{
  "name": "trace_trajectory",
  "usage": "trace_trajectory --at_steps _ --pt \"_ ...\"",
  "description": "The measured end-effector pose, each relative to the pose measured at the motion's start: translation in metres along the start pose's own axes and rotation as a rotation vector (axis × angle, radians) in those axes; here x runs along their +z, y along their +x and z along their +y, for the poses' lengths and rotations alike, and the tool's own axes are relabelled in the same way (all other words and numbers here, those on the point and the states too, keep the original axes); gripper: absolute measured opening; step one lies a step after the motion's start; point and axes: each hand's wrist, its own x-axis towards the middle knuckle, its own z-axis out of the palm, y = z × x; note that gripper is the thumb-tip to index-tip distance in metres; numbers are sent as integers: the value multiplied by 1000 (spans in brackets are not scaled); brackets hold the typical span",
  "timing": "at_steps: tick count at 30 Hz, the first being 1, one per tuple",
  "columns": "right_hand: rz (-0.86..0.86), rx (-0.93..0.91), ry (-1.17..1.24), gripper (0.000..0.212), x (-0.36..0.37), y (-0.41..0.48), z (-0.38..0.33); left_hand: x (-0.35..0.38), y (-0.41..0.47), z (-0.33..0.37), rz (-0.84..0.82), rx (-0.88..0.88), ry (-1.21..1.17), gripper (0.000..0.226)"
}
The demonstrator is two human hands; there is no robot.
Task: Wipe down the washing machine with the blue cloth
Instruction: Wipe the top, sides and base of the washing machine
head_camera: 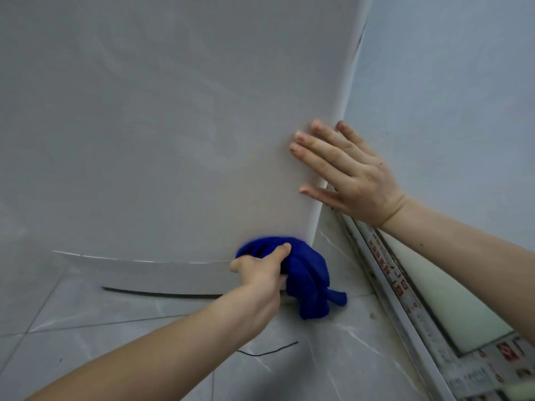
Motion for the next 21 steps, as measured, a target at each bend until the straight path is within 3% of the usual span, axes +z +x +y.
trace_trajectory --at_steps 2,8,15,21 --pt "11 39 29 58 0 -4 -2 2 -1 -1 -23 -57 -32 66" --pt "16 114 53 63 -9 -8 1 19 -12 21 -136 111 -111 72" --pt "25 148 70 60 -8 -7 -3 29 -11 -2 -4 -30 22 72" --pt "23 10 -35 45 -15 10 -7 23 -12 -1 -25 119 76 62"
